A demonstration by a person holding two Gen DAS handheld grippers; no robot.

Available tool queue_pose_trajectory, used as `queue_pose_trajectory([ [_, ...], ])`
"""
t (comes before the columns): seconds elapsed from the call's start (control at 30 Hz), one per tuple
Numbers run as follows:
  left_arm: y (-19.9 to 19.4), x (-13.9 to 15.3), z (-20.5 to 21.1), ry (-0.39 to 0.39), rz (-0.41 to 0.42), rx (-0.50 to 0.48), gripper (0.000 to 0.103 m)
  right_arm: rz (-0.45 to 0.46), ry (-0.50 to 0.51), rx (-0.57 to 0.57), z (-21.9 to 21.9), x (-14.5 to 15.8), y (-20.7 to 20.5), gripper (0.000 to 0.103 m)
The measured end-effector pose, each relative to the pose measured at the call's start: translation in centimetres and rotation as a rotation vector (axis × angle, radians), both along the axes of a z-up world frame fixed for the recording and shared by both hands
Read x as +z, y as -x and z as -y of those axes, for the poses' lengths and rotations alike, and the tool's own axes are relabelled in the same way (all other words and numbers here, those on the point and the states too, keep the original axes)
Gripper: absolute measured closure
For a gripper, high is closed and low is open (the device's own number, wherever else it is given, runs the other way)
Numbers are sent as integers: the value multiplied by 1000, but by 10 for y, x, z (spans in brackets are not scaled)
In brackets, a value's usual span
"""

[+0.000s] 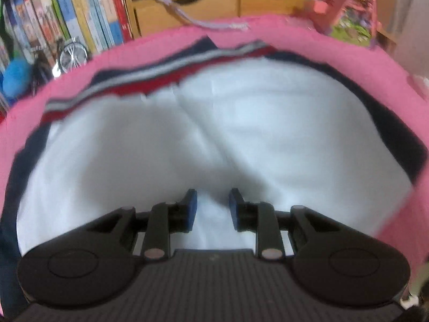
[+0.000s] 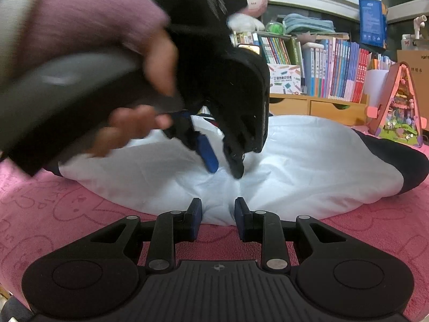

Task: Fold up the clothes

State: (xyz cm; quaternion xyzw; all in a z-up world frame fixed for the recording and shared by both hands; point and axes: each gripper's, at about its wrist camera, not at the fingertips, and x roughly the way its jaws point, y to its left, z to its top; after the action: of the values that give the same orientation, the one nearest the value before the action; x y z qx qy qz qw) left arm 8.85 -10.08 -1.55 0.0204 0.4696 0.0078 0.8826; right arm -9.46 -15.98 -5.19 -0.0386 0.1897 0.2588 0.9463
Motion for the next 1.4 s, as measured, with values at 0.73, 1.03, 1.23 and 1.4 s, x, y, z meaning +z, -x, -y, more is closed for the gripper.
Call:
queue_pose_trajectory([
  [0.73, 9, 24, -30, 29, 90, 100, 74, 7, 11, 18, 2, 0, 5, 75],
  [1.03, 59, 5, 4, 34, -28, -43, 72, 8, 10, 10, 0, 0, 2, 74],
  [1.23, 9, -1, -1, 14, 11, -1, 72, 9, 8, 13, 0, 0, 2, 74],
  [1.4, -53, -5, -27, 0, 46, 103, 70, 10, 5, 16, 0, -1, 4, 74],
])
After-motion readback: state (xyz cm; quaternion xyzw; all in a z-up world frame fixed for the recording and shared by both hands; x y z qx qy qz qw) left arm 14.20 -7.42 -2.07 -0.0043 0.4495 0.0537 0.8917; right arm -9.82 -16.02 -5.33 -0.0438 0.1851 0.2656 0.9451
